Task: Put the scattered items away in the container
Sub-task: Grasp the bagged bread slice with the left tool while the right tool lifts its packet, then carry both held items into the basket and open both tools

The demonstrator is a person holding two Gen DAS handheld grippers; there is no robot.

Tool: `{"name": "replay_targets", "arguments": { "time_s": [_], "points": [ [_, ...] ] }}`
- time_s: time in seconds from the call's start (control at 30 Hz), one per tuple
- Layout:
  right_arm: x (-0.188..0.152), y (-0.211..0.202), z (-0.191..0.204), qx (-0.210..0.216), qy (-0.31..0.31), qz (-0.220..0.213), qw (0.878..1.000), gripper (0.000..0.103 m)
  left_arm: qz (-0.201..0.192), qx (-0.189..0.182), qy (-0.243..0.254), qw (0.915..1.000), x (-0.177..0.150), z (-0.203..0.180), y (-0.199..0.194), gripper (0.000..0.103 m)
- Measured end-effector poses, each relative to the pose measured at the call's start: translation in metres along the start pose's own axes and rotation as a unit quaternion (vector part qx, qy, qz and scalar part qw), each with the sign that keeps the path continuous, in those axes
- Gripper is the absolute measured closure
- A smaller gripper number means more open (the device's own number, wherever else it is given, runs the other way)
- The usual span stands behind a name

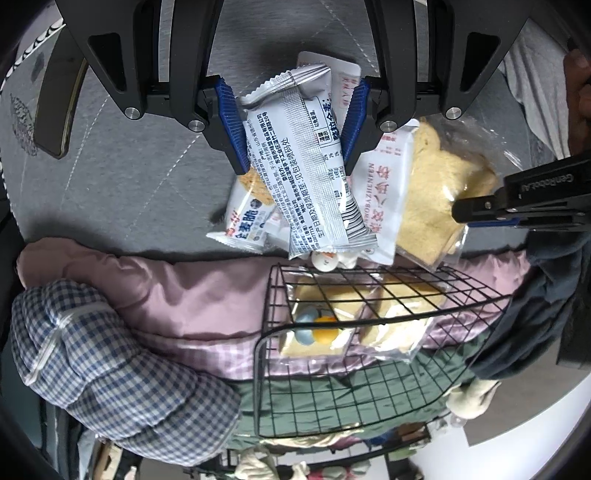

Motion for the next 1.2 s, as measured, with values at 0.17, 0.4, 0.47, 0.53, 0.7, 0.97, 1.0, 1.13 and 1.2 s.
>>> {"name": "replay_targets", "arguments": {
  "time_s": [0.17, 0.4, 0.47, 0.53, 0.7, 0.97, 1.0, 1.13, 1.2],
  "points": [
    [0.006, -0.011, 0.014, 0.004, -0.011, -0.011, 1.000, 0.053, -0.013, 0.000, -0.002, 0.9999, 0.002, 0.005, -0.019, 0.091],
    [0.015, -0.033, 0.032, 0.005, -0.028, -0.026, 0.999, 0.053, -0.028, -0.005, -0.005, 0.9996, 0.001, 0.009, -0.043, 0.092],
    [0.018, -0.038, 0.035, 0.004, -0.032, -0.029, 0.999, 0.053, -0.034, -0.005, -0.004, 0.9994, 0.001, 0.010, -0.051, 0.092],
    [0.020, -0.044, 0.038, 0.003, -0.036, -0.032, 0.999, 0.053, -0.040, -0.006, -0.006, 0.9992, 0.001, 0.010, -0.060, 0.093],
    [0.025, -0.062, 0.048, 0.003, -0.045, -0.045, 0.998, 0.053, -0.058, -0.008, -0.005, 0.9983, 0.002, 0.011, -0.084, 0.093],
    [0.042, -0.087, 0.065, 0.006, -0.061, -0.070, 0.996, 0.053, -0.095, -0.018, 0.002, 0.9953, 0.013, 0.003, -0.124, 0.093],
    [0.045, -0.089, 0.066, 0.006, -0.061, -0.073, 0.995, 0.053, -0.099, -0.018, 0.002, 0.9949, 0.017, 0.003, -0.128, 0.093],
    [0.063, -0.095, 0.067, 0.006, -0.053, -0.085, 0.995, 0.053, -0.116, -0.016, 0.007, 0.9932, 0.034, 0.002, -0.138, 0.094],
    [0.073, -0.096, 0.068, 0.004, -0.048, -0.090, 0.995, 0.053, -0.123, -0.015, 0.009, 0.9923, 0.045, 0.002, -0.141, 0.094]
  ]
}}
Point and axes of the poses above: each gripper's, at about its wrist camera, not at the fingertips, and y roughly the way its jaws point, z to its left, x to its top, the point moved 1 cm from there along y, roughly the way its jaws point, and after that the axes turned 5 degrees about -x, right-handed, at the moved point
